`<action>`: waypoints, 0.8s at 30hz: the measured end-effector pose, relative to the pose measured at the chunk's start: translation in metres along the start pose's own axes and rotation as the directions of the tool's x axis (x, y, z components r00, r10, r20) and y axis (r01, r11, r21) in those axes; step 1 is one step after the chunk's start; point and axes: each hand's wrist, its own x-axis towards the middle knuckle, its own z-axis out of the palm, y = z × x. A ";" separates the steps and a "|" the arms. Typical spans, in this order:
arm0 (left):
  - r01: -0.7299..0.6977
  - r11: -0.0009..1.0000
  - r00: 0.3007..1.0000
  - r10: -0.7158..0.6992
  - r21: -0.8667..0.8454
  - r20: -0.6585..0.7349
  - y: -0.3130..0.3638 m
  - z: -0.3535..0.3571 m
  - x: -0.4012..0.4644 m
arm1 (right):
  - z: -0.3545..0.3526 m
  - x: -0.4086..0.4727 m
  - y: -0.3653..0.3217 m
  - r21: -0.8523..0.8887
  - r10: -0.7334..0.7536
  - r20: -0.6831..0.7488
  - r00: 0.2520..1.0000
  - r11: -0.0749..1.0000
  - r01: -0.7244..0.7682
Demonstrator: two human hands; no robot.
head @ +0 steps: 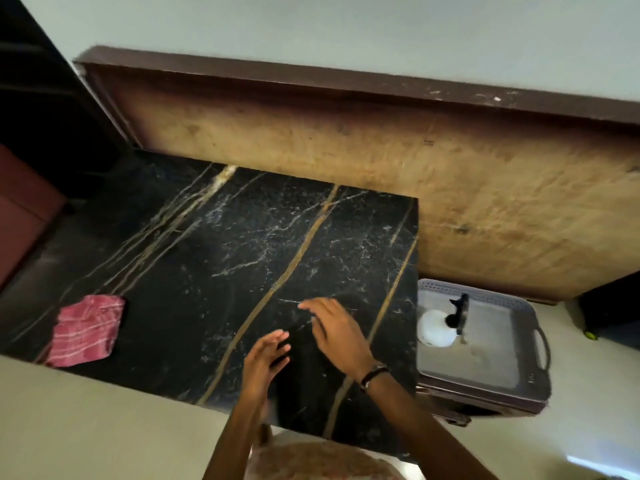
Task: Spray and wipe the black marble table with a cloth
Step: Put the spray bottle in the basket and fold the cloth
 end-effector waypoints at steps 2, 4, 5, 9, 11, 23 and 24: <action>-0.002 1.000 0.996 0.001 -0.016 -0.093 0.014 -0.047 0.005 | 0.037 0.018 -0.033 0.008 -0.053 0.112 0.992 0.999 0.052; -0.036 0.999 0.982 0.032 -0.019 -0.184 0.032 -0.097 0.010 | 0.076 0.038 -0.064 0.047 -0.078 0.202 0.976 0.996 0.070; -0.060 0.998 0.975 0.056 -0.009 -0.214 0.043 -0.121 0.013 | 0.095 0.048 -0.080 0.068 -0.087 0.243 0.966 0.995 0.072; -0.147 0.988 0.923 0.158 0.058 -0.350 0.089 -0.206 0.033 | 0.163 0.093 -0.134 0.127 -0.050 0.394 0.918 0.992 -0.001; -0.161 0.980 0.876 0.197 0.118 -0.440 0.108 -0.240 0.047 | 0.193 0.113 -0.155 0.151 0.026 0.447 0.894 0.983 -0.104; 0.092 0.774 0.835 0.284 0.627 -0.472 0.125 -0.343 0.127 | 0.320 0.156 -0.216 0.131 0.566 0.461 0.684 0.719 -0.683; 0.100 0.774 0.830 0.282 0.625 -0.482 0.125 -0.342 0.129 | 0.323 0.158 -0.219 0.144 0.578 0.459 0.674 0.700 -0.699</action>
